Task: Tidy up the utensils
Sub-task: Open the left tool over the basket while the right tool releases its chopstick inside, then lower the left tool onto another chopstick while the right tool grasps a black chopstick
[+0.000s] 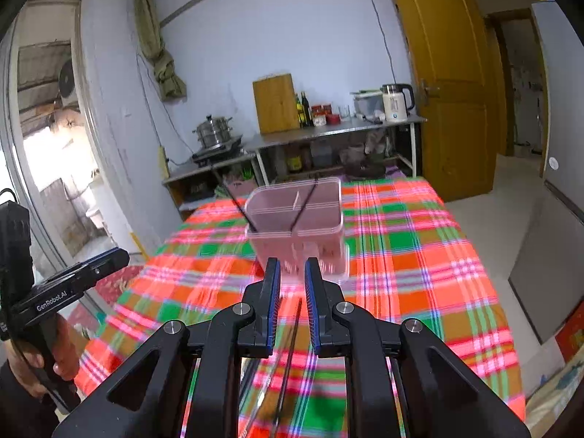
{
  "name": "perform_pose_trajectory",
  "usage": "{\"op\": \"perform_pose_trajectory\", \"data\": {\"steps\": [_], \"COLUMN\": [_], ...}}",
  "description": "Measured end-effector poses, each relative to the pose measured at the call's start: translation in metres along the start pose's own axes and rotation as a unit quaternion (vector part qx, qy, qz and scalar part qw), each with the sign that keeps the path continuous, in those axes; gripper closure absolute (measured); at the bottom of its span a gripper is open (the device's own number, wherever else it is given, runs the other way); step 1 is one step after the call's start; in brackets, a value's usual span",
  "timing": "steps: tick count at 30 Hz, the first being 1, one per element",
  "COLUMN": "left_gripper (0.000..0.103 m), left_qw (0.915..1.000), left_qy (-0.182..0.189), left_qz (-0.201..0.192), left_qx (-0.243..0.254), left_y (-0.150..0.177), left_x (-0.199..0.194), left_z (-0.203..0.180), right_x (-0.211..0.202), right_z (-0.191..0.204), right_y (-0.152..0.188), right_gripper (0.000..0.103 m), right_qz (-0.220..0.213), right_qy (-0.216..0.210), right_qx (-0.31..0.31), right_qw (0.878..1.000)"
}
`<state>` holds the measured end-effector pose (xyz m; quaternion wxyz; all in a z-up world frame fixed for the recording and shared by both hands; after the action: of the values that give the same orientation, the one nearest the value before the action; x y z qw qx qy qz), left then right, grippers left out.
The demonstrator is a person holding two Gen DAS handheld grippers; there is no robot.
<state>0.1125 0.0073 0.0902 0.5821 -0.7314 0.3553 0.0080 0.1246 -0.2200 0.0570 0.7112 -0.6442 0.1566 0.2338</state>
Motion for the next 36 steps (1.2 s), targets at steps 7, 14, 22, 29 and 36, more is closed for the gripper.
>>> {"op": "perform_pose_trajectory", "data": {"steps": [7,14,22,29,36], "left_gripper": [0.074,0.074,0.074,0.074,0.074], "left_qw": [0.9995,0.9975,0.992,0.9881,0.9814], "left_qy": [-0.005,0.003,0.007,0.007,0.01], "left_qz": [0.028,0.064,0.116,0.145,0.179], "left_qx": [-0.015,-0.03,-0.05,-0.052,-0.069], "left_y": [0.034,0.046,0.055,0.055,0.061], "left_x": [0.005,0.029,0.079,0.113,0.153], "left_z": [0.008,0.018,0.038,0.047,0.055], "right_x": [0.016,0.043,0.104,0.134,0.141], "right_z": [0.007,0.017,0.027,0.03,0.016], "right_y": [0.037,0.056,0.089,0.103,0.105], "right_gripper": [0.089,0.089,0.089,0.09,0.094], "right_qz": [0.041,0.075,0.157,0.191,0.198], "right_qy": [0.0,-0.007,-0.012,-0.01,0.014], "right_qx": [-0.017,-0.027,-0.043,-0.052,-0.045], "right_qw": [0.999,0.997,0.987,0.98,0.979]}}
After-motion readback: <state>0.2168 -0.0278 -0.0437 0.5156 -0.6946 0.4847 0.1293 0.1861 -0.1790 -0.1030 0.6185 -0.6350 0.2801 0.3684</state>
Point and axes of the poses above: each gripper's, at about its wrist camera, not at the fingertips, and x roughly the way its jaws point, z to its left, y to its underside, the point moved 2 cm from there along x, roughly the way its jaws point, and after that the axes turned 13 degrees about y, right-handed, at the moved point
